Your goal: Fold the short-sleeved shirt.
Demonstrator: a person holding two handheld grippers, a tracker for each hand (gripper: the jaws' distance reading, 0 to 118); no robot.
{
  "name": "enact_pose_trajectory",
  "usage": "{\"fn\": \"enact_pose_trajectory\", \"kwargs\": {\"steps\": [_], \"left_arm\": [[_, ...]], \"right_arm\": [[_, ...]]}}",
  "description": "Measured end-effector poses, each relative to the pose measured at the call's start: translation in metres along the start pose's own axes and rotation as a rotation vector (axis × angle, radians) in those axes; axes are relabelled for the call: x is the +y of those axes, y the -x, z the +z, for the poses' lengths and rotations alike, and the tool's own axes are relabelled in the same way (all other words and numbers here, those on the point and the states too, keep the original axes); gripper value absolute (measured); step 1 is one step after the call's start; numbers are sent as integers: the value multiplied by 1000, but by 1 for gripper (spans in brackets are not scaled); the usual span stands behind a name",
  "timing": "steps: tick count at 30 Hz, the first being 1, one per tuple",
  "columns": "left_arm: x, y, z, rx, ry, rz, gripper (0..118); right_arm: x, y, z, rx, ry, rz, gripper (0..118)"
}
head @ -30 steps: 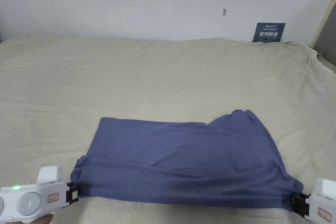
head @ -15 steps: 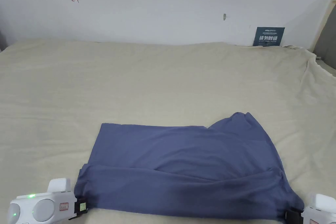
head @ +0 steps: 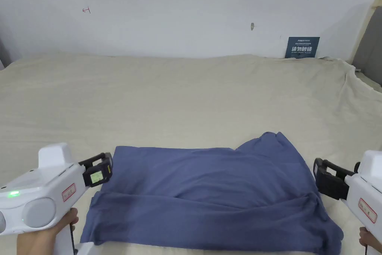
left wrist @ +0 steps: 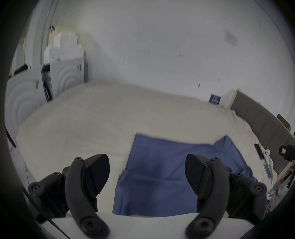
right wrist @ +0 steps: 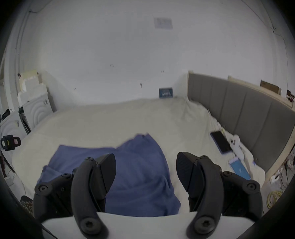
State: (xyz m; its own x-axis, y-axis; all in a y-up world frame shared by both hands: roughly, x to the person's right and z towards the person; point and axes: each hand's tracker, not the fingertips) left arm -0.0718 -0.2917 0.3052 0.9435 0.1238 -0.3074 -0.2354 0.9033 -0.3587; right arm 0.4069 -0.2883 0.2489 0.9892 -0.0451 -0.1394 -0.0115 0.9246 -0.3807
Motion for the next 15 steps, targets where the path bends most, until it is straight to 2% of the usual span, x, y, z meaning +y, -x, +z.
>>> {"fn": "enact_pose_trajectory", "kwargs": {"steps": [4,6,8,10,11,12,15], "left_arm": [[6,-22,9,6,-130,-51,94],[5,-29,12,13,-166,-66,88],[1,-35,14,-2,-199,-82,71],[-4,-37,15,-14,-223,-94,27],[-5,-38,15,-22,-231,-96,11],[-7,-39,15,-45,-236,-103,0],[-10,-42,12,-46,-235,-107,0]], "right_arm": [[9,14,5,-26,-115,54,75],[10,19,7,-47,-153,81,65],[9,25,8,-54,-174,93,47],[8,28,8,-58,-193,101,13],[8,29,7,-57,-198,103,1],[7,31,7,-63,-211,105,0],[8,30,6,-37,-214,92,0]]}}
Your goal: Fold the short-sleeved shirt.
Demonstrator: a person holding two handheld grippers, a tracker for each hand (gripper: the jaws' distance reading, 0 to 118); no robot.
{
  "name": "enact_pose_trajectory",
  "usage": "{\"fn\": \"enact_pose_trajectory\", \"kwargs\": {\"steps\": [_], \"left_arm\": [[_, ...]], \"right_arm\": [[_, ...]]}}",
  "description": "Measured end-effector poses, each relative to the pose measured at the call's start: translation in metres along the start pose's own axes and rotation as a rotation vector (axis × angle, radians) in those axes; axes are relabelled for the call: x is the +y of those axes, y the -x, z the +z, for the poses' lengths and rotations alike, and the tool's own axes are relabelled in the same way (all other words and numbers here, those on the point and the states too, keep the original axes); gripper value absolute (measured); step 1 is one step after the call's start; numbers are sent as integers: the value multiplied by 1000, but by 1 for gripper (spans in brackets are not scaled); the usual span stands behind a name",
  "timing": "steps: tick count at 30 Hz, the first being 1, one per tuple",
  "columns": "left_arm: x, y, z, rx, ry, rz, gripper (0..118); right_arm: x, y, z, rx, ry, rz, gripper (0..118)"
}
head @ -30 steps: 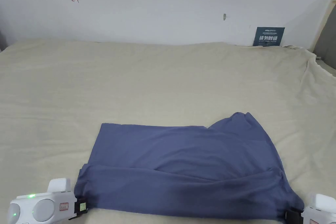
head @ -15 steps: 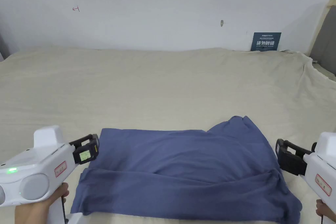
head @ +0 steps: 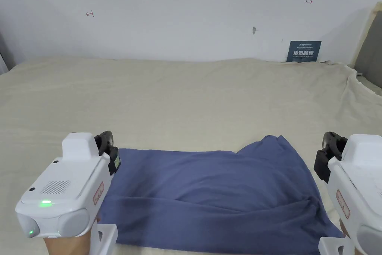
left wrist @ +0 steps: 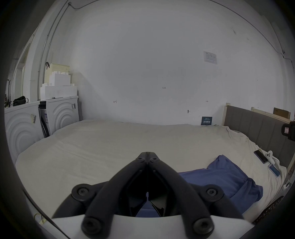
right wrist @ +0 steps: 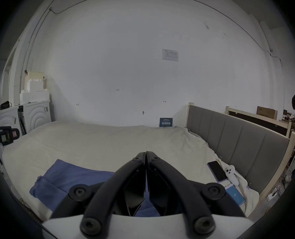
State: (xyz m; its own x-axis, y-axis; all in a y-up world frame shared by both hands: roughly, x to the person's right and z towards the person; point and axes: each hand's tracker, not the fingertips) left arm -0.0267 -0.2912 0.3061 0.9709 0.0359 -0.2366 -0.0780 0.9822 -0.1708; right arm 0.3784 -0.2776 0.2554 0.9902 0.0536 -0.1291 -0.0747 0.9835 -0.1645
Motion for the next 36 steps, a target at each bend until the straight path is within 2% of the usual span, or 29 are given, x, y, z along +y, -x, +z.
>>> {"fn": "enact_pose_trajectory", "kwargs": {"steps": [8,11,18,20,22,23,24,25,26,34,35,36], "left_arm": [[6,10,-40,-54,118,2,0],[14,22,-77,-90,200,43,0],[10,46,-187,-87,391,47,0],[0,52,-217,-81,442,55,6],[-11,60,-249,-46,516,88,29],[-16,62,-263,-35,564,102,46],[-23,66,-278,-25,611,114,71],[-29,70,-292,-15,632,128,81],[-36,72,-302,-9,654,125,87],[-85,74,-362,31,806,-1,87],[-91,73,-366,31,824,-14,84],[-96,72,-371,33,842,-26,70]], "right_arm": [[1,1,-22,11,19,-7,0],[2,2,-36,17,31,-1,0],[-3,3,-81,14,69,9,0],[-7,3,-94,11,84,5,0],[-12,2,-107,8,102,7,0],[-15,2,-114,5,112,8,0],[-17,1,-120,2,123,9,0],[-20,1,-125,1,131,10,0],[-23,1,-131,-3,138,9,0],[-42,-3,-161,-18,191,21,0],[-44,-3,-164,-21,197,21,0],[-46,-3,-166,-22,201,20,0]]}}
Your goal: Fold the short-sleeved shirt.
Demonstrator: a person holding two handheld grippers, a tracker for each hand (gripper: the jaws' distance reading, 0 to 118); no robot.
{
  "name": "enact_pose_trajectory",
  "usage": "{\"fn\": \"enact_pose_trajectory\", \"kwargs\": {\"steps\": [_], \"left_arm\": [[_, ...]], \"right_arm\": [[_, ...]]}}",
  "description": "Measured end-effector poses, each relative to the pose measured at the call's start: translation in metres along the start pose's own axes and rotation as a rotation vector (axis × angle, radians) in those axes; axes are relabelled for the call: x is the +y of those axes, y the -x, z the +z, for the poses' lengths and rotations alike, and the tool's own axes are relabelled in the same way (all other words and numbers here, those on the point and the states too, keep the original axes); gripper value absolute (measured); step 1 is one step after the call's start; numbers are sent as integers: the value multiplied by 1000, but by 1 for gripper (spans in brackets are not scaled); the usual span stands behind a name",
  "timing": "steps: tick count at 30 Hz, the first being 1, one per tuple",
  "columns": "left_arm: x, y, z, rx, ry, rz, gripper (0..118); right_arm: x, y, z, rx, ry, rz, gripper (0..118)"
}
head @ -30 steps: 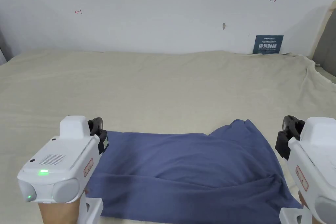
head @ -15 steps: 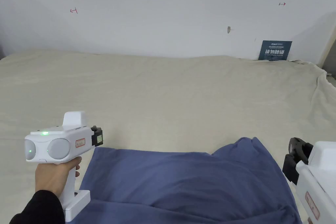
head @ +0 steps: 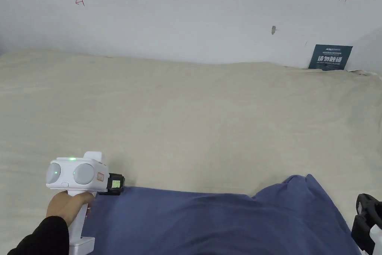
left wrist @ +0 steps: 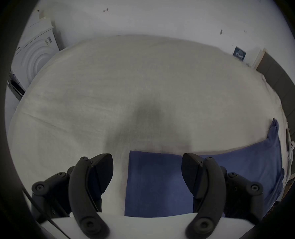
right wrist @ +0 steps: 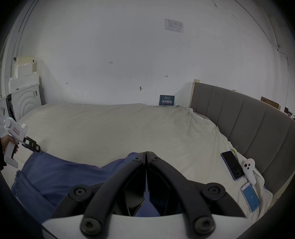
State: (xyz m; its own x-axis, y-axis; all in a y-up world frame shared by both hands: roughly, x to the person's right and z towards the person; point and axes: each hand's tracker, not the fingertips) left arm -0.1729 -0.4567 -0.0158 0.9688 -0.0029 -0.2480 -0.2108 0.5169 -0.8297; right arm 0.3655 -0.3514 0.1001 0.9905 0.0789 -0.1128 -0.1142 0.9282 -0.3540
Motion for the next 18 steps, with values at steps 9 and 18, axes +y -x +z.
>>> {"fn": "enact_pose_trajectory", "kwargs": {"steps": [9,18], "left_arm": [[-7,-11,-3,-45,2,-48,1],[-18,-13,59,-90,-120,-50,0]], "right_arm": [[-5,-16,-35,15,97,-23,1],[-3,-41,-138,13,324,-42,76]]}}
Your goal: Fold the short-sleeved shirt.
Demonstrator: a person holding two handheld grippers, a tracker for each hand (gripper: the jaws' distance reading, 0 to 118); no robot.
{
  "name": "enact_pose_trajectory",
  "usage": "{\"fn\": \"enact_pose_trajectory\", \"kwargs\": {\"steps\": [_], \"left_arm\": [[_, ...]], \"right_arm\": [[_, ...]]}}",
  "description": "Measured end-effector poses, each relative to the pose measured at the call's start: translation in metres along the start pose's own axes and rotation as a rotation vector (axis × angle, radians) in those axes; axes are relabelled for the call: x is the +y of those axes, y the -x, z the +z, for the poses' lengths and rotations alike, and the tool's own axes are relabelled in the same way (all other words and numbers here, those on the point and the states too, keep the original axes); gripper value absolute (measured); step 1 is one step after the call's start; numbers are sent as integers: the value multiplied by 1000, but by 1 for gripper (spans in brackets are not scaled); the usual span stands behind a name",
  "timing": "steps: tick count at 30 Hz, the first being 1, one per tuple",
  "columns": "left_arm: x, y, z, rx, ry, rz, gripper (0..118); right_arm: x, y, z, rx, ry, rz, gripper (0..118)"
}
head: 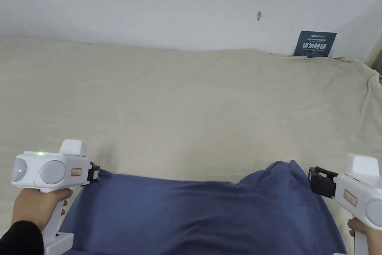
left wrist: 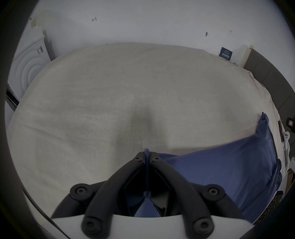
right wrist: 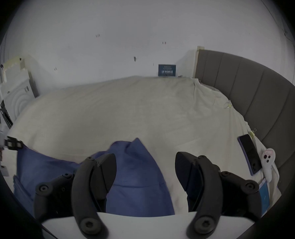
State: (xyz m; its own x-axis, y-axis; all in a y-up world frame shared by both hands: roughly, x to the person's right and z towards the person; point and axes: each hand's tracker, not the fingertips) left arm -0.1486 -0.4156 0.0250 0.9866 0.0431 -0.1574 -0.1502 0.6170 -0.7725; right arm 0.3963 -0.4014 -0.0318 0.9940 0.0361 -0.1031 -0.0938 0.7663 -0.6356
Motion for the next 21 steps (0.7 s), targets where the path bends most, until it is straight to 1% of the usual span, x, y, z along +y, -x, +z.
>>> {"fn": "enact_pose_trajectory", "kwargs": {"steps": [3,6,8,11,12,13,14,15,16,18,19,21], "left_arm": [[1,-2,16,-11,-19,0,0],[2,-3,22,-15,-28,-1,0],[1,-4,23,-13,-26,-4,0],[0,-2,22,-14,-24,6,0],[-1,-1,23,-15,-24,12,0],[-1,0,22,-18,-25,18,0],[-2,1,23,-20,-26,21,0],[-3,1,25,-24,-30,27,0],[-3,5,23,-29,-32,35,0],[-3,11,22,-29,-32,48,0],[-4,12,24,-28,-35,53,0],[-7,10,31,-22,-43,59,0]], "right_arm": [[2,-8,-41,11,113,21,78],[-1,-9,-74,18,228,29,77],[-5,-6,-84,26,275,-25,76],[-11,1,-97,3,339,34,55],[-14,1,-98,24,343,28,52],[-15,2,-94,32,318,-1,45],[-14,3,-88,18,310,-13,29],[-14,5,-83,43,301,-13,2],[-14,8,-80,54,295,18,2],[-14,17,-72,43,291,66,2],[-14,16,-61,52,264,76,2],[-11,18,-36,33,175,85,2]]}}
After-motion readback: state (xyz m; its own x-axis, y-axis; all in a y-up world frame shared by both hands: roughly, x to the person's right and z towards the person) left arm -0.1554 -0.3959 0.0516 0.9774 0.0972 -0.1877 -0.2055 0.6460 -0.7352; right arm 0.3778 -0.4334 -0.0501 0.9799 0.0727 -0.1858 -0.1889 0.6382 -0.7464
